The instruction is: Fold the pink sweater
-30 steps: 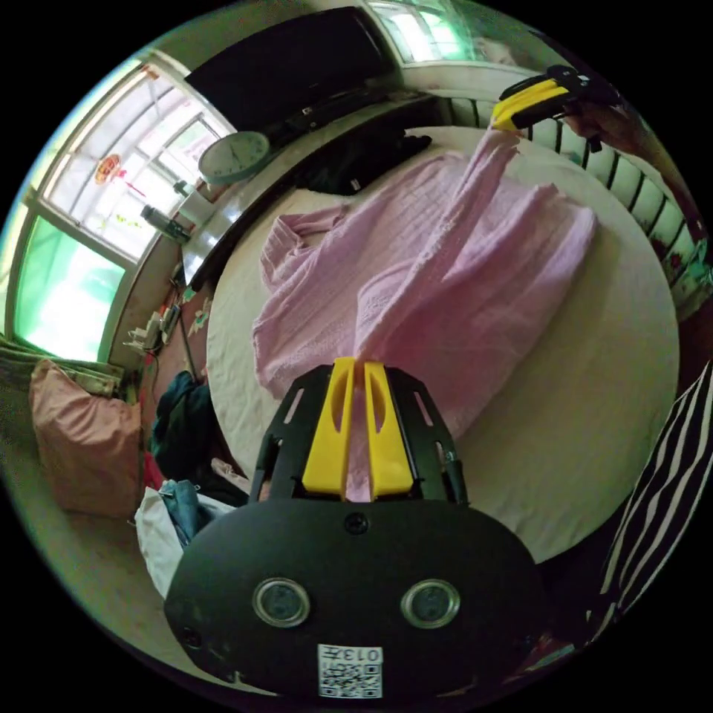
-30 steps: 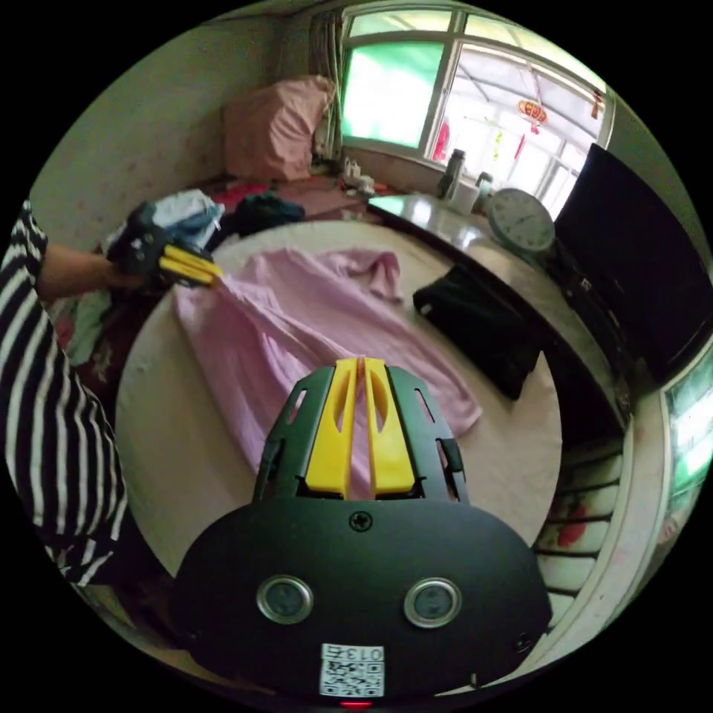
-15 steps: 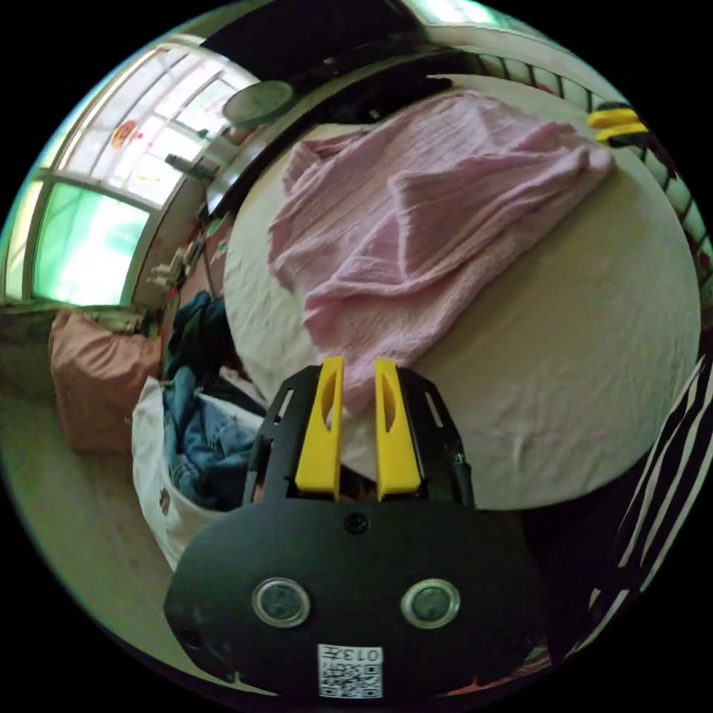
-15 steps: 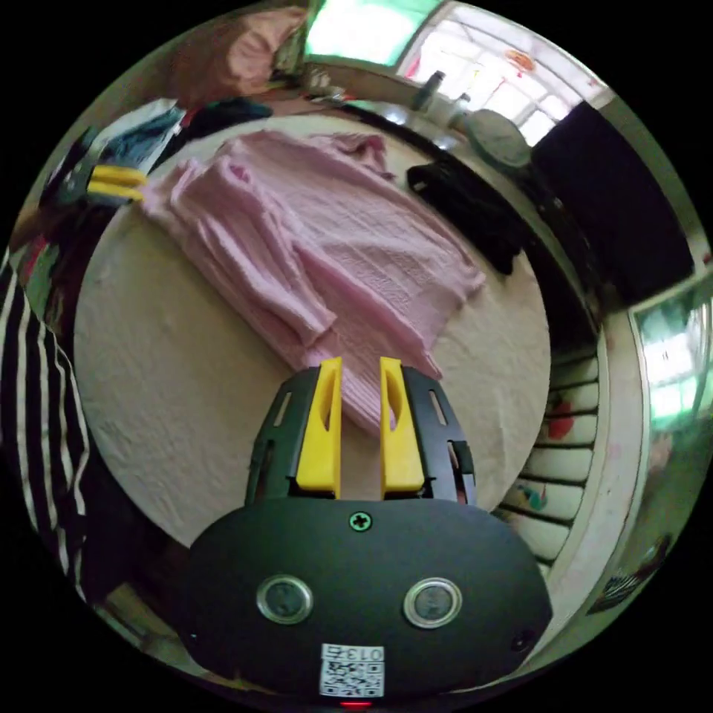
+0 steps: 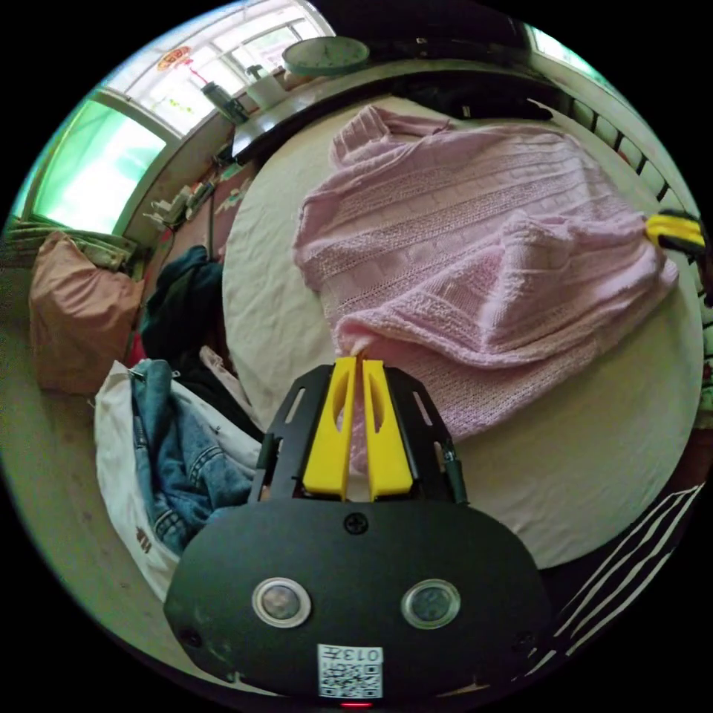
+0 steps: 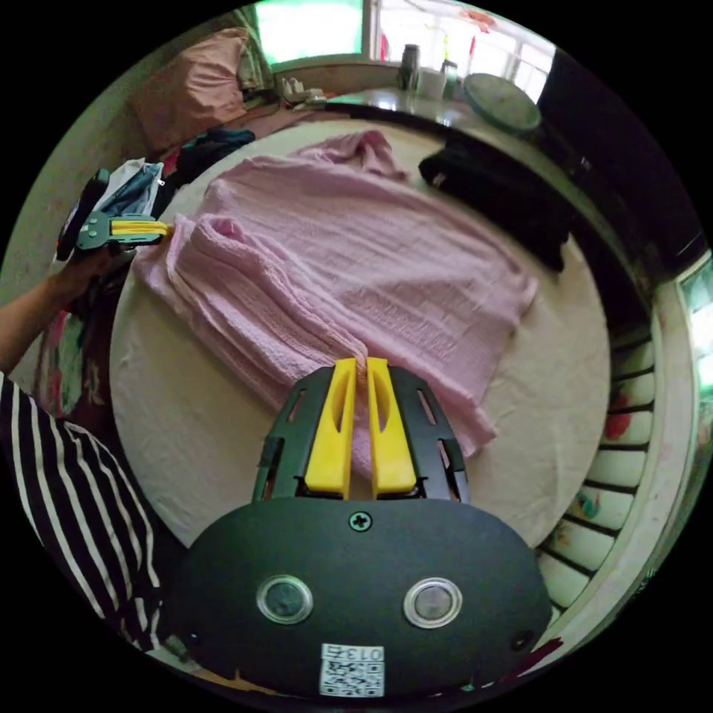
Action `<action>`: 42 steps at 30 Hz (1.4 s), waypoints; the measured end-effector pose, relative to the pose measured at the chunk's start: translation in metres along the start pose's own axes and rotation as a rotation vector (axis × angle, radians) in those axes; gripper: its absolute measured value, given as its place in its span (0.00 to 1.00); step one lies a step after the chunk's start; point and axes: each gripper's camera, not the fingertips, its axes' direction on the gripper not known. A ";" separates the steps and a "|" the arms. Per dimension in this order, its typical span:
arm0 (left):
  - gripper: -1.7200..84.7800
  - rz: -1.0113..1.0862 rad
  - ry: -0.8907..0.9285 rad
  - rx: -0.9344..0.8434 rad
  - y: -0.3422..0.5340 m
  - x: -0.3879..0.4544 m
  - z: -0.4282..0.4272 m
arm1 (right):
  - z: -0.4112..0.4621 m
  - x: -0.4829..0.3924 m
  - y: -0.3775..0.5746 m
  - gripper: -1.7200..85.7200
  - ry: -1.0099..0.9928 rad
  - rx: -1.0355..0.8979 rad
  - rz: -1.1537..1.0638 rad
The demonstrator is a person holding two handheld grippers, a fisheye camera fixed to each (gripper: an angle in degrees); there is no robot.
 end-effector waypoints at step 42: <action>0.02 0.017 0.072 -0.171 0.001 -0.061 0.028 | 0.054 0.131 0.085 0.09 -0.037 -0.280 0.228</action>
